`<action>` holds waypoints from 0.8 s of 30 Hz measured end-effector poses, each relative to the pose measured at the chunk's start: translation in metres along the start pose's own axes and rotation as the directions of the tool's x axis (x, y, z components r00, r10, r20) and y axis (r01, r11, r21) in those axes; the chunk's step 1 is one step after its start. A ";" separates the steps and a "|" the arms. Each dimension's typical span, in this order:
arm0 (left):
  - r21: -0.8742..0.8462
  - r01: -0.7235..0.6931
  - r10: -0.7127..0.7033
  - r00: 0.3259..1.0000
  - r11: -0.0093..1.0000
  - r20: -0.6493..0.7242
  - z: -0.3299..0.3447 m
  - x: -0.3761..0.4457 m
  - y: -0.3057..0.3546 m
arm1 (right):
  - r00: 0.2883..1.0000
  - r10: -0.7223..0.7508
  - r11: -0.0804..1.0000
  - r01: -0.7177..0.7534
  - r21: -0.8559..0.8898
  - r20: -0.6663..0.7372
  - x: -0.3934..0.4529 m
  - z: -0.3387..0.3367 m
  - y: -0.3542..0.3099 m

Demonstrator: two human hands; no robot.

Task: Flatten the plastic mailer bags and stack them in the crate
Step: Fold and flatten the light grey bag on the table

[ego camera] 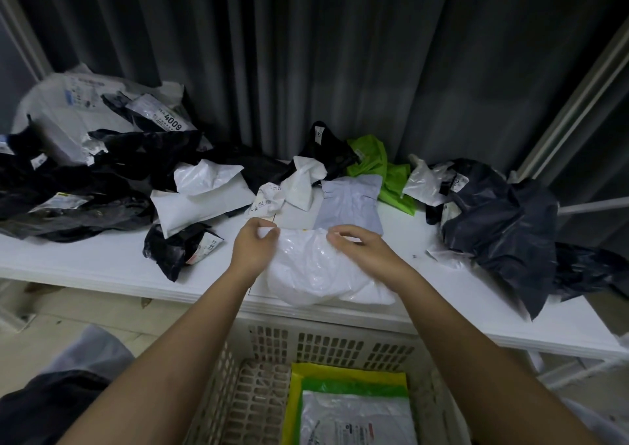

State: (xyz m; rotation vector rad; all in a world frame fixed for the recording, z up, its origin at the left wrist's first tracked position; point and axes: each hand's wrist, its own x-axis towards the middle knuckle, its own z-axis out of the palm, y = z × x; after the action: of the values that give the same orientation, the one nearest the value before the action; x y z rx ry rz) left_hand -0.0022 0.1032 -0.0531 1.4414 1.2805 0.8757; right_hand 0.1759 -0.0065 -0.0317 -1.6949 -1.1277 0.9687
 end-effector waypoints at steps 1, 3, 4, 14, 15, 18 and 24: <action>-0.004 0.017 -0.017 1.000 1.000 -0.013 0.001 0.002 0.001 | 1.000 0.002 1.000 -0.002 -0.028 0.009 0.001 0.001 0.002; -0.016 0.020 -0.021 0.999 1.000 -0.036 0.004 0.002 0.005 | 1.000 -0.006 0.999 0.005 -0.050 -0.019 0.004 0.003 0.005; -0.027 0.005 -0.006 0.999 1.000 -0.046 0.004 0.003 0.007 | 0.999 -0.010 0.999 0.009 -0.048 -0.035 0.004 0.004 0.006; -0.213 -0.168 0.143 0.981 0.962 -0.127 -0.004 0.001 0.016 | 0.906 -0.404 0.802 0.286 -0.525 -0.124 0.012 0.009 0.011; -0.126 -0.176 0.157 0.977 0.976 -0.147 -0.005 0.002 0.013 | 0.881 -0.464 0.733 0.324 -0.598 -0.091 0.013 0.011 0.013; 0.292 -0.279 0.330 0.933 0.915 -0.143 -0.002 0.002 0.006 | 0.869 -0.494 0.583 0.349 -0.734 0.020 0.009 0.019 0.022; 0.636 -0.590 0.437 0.804 0.498 0.403 0.032 -0.007 0.001 | 0.786 -0.596 0.372 0.455 -0.809 0.168 0.016 0.035 0.046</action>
State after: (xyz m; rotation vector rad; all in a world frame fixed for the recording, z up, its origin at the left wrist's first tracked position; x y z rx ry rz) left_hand 0.0274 0.0897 -0.0600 2.6202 1.0931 0.5478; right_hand 0.1616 0.0061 -0.0888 -1.7999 -2.0559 -0.2140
